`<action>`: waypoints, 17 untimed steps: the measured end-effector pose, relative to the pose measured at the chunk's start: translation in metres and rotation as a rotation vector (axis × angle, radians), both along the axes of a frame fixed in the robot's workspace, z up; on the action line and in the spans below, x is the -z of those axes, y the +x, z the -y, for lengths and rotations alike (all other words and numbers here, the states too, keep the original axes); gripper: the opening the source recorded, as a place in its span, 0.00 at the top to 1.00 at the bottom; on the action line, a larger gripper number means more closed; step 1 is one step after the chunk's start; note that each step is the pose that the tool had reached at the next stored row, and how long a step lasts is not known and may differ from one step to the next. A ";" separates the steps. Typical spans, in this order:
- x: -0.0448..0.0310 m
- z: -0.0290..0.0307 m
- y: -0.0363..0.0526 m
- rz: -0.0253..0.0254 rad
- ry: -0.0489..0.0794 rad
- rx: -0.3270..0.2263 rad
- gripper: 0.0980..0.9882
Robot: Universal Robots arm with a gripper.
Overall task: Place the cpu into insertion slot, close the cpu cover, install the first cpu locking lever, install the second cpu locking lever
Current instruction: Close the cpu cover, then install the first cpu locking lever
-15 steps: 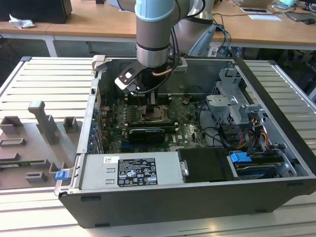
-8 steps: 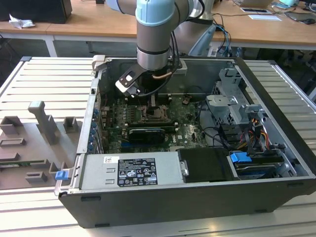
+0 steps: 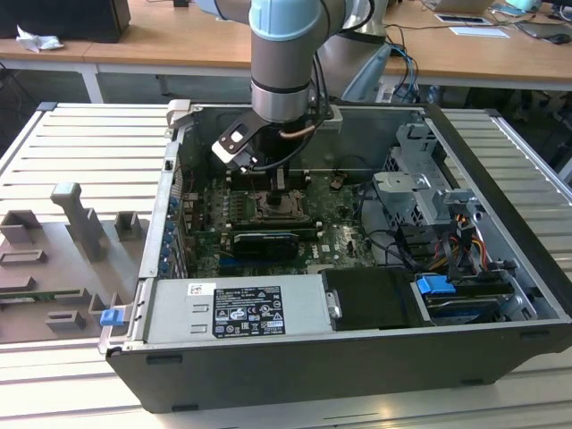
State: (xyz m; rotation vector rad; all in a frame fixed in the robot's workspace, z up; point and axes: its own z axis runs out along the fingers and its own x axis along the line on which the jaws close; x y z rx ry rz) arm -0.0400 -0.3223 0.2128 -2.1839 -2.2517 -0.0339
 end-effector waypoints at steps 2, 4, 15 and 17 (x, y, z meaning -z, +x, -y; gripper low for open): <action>0.0000 0.0000 0.0028 0.0001 0.000 0.000 0.99; 0.0000 0.0000 0.0059 0.0000 0.000 0.000 0.99; -0.0053 0.0000 0.0073 0.0000 0.000 0.000 0.99; -0.0065 0.0000 0.0073 0.0000 0.000 0.000 0.99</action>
